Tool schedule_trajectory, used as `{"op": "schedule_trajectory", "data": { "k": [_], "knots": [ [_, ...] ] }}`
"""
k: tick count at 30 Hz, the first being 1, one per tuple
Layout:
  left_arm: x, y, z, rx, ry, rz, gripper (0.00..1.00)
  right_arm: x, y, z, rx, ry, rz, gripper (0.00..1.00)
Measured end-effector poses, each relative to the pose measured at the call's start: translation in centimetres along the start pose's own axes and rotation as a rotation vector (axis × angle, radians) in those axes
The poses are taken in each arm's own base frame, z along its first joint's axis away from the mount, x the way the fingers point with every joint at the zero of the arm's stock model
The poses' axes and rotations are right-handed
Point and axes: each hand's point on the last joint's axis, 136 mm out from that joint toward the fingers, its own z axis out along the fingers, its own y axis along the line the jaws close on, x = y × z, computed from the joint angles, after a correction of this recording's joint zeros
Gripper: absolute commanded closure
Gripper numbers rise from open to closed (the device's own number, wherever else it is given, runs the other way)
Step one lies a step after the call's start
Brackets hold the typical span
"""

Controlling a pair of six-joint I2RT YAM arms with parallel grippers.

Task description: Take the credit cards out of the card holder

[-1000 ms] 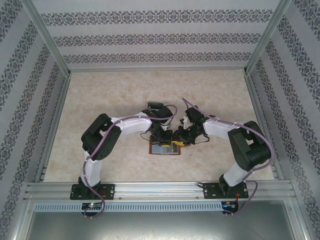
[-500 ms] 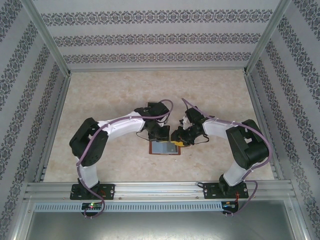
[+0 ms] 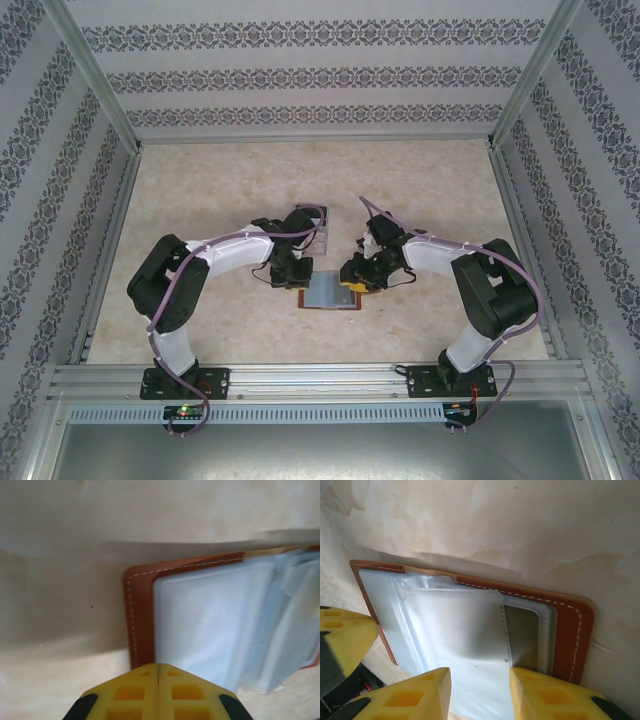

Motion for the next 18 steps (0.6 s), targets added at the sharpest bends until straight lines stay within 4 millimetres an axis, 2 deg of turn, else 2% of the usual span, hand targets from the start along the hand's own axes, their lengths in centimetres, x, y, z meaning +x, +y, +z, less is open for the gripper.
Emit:
{"op": "schedule_trajectory", "data": {
  "k": [3, 18],
  "knots": [
    [0.5, 0.6, 1.1, -0.014, 0.034, -0.002, 1.0, 0.1, 0.0, 0.0, 0.022, 0.0, -0.013, 0.63],
    [0.5, 0.5, 1.1, 0.018, 0.048, -0.011, 1.0, 0.8, 1.4, 1.0, 0.059, 0.017, -0.047, 0.63]
  ]
}}
